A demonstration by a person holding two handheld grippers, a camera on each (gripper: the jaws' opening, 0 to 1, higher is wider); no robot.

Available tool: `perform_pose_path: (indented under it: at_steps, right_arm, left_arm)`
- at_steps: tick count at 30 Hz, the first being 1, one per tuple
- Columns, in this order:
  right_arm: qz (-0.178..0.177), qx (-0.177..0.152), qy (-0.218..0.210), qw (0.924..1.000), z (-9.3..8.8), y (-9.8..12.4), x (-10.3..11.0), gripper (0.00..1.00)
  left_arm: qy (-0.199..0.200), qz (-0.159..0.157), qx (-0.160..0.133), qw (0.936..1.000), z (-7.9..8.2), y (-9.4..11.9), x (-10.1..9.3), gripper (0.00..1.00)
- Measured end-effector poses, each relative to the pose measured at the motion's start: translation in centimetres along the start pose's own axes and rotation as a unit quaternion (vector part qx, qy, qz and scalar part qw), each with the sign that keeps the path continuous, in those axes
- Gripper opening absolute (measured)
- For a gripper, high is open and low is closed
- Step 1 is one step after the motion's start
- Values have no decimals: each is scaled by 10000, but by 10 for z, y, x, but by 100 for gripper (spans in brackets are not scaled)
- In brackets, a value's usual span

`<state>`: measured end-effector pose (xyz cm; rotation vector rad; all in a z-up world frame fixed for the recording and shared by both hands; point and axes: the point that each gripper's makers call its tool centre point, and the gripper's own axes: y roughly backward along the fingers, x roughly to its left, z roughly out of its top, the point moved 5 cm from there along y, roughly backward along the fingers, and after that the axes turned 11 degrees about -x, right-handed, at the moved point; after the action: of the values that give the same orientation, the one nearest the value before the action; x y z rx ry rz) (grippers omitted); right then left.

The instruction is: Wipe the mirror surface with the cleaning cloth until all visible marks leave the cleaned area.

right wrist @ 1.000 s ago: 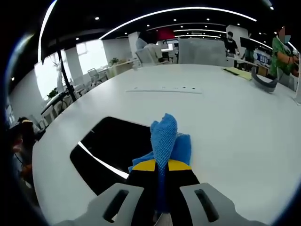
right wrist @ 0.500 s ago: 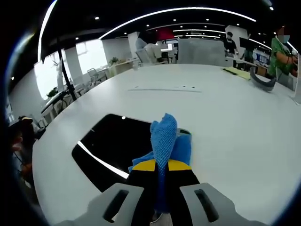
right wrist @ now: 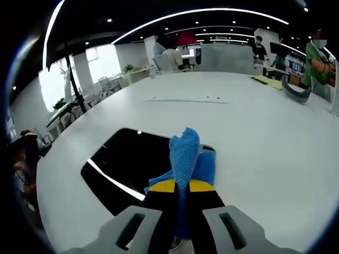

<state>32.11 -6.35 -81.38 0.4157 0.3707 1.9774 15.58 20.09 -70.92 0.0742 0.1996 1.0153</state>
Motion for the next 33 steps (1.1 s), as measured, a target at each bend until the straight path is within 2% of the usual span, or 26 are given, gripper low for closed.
perform_pose_path:
  at_steps: [18, 33]
  right_arm:
    - [-90, 42, -124, 9999, 0, -1, 4, 2]
    - [-26, 69, -183, 9998, 1, -5, 15, 2]
  left_arm:
    - [11, 22, 19, 10000, -2, 2, 3, 96]
    - [21, 70, 13, 10000, -4, 6, 7, 96]
